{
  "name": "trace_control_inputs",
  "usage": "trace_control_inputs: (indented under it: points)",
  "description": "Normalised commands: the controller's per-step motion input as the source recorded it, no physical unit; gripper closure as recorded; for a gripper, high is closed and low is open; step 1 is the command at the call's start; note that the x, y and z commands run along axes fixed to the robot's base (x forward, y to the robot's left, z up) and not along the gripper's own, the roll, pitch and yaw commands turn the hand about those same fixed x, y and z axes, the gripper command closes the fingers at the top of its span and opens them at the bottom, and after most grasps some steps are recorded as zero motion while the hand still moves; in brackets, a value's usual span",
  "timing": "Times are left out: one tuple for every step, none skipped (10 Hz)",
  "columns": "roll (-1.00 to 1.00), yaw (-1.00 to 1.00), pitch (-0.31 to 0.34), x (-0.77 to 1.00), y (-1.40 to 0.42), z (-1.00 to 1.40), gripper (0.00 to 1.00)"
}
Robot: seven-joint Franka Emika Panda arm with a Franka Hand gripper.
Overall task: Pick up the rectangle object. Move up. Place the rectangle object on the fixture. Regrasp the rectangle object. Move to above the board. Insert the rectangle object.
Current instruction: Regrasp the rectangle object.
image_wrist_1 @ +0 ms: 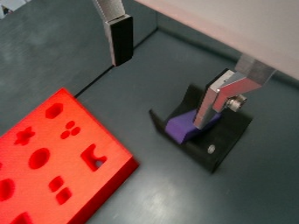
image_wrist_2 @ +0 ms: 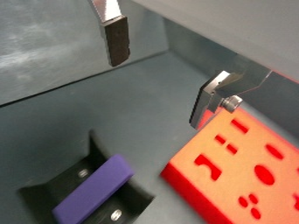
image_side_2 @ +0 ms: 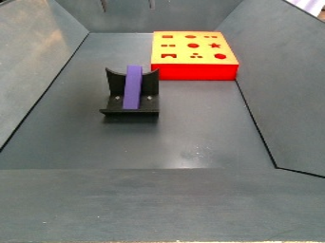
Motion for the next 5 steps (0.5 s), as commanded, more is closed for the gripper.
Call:
trace_control_inputs:
  points:
    - [1.00,0.04,0.030,-0.04,-0.02,0.01,0.00]
    - [1.00,0.04,0.026,-0.03,-0.02,0.01,0.00]
    - [1.00,0.04,0.018,-0.02,-0.02,0.00,0.00]
    - [1.00,0.04,0.014,-0.01,-0.02,0.01,0.00]
    - [1.00,0.04,0.013,-0.01,-0.02,0.01,0.00]
